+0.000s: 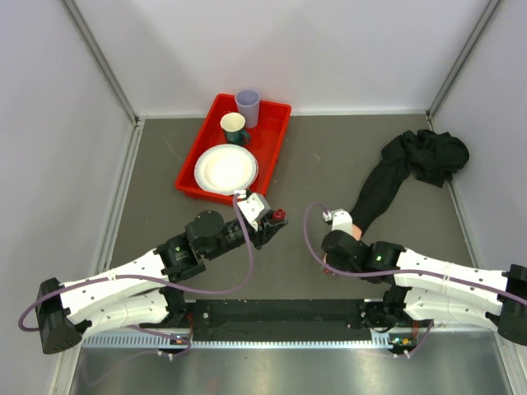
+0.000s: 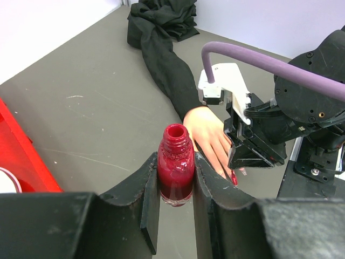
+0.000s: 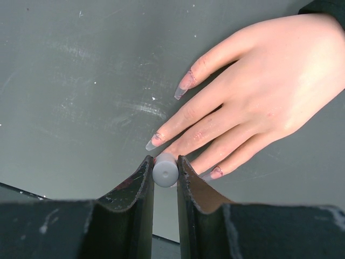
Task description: Paint the nails
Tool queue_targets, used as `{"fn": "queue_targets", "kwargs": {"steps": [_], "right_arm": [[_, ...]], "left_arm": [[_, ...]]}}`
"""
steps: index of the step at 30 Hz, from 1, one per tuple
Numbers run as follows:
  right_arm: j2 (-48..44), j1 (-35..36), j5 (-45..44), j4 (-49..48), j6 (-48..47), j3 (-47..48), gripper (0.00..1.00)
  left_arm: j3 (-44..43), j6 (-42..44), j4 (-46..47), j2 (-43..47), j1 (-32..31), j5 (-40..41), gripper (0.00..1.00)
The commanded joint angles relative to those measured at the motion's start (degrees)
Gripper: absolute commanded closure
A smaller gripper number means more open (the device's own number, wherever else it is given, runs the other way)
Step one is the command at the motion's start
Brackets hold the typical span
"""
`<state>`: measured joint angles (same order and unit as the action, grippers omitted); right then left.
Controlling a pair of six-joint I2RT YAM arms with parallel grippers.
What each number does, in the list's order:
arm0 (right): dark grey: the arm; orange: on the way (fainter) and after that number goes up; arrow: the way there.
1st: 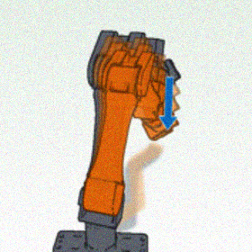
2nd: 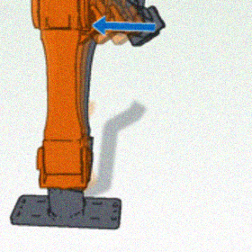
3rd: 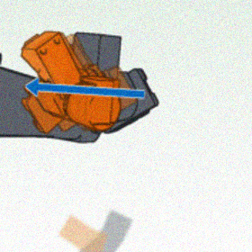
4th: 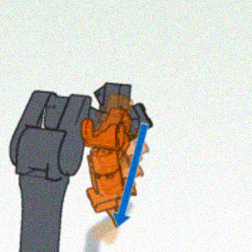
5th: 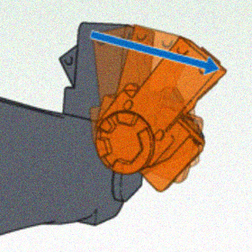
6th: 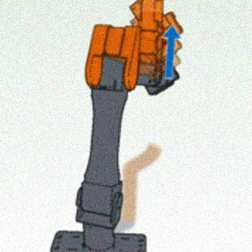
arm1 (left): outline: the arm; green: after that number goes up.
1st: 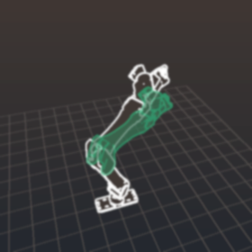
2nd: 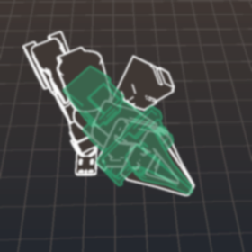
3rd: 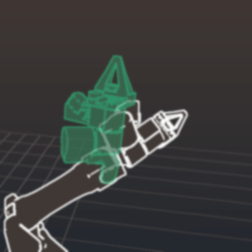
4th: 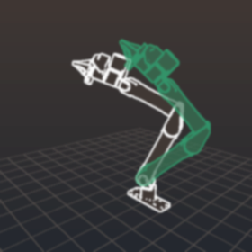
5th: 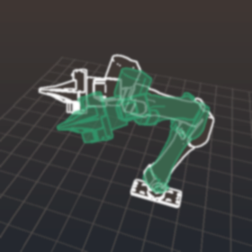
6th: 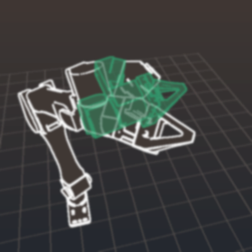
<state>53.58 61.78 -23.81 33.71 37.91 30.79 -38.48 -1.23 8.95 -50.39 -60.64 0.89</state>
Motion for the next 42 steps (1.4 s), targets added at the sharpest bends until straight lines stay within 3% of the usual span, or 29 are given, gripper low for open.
{"fn": "queue_targets", "kwargs": {"steps": [1, 26, 37, 42], "right_arm": [[-0.8, 0.7, 0.3, -2.8, -1.2, 0.2, 1.00], [-0.1, 0.7, 0.9, -4.1, -2.9, 0.4, 1.00], [-10.7, 0.6, 5.3, -6.0, -7.4, 0.7, 1.00], [-14.8, 0.7, 3.0, -1.1, -9.6, 5.6, 1.00]], "left_arm": [[-2.5, 0.8, 2.1, 0.5, -0.2, -0.6, 1.00], [-2.3, 0.8, 1.9, 0.8, -0.3, -0.6, 1.00], [-2.2, -0.4, 2.9, 2.4, -0.2, 2.0, 1.00], [-3.9, -1.7, 1.8, 2.5, -0.2, 3.2, 1.00]]}}
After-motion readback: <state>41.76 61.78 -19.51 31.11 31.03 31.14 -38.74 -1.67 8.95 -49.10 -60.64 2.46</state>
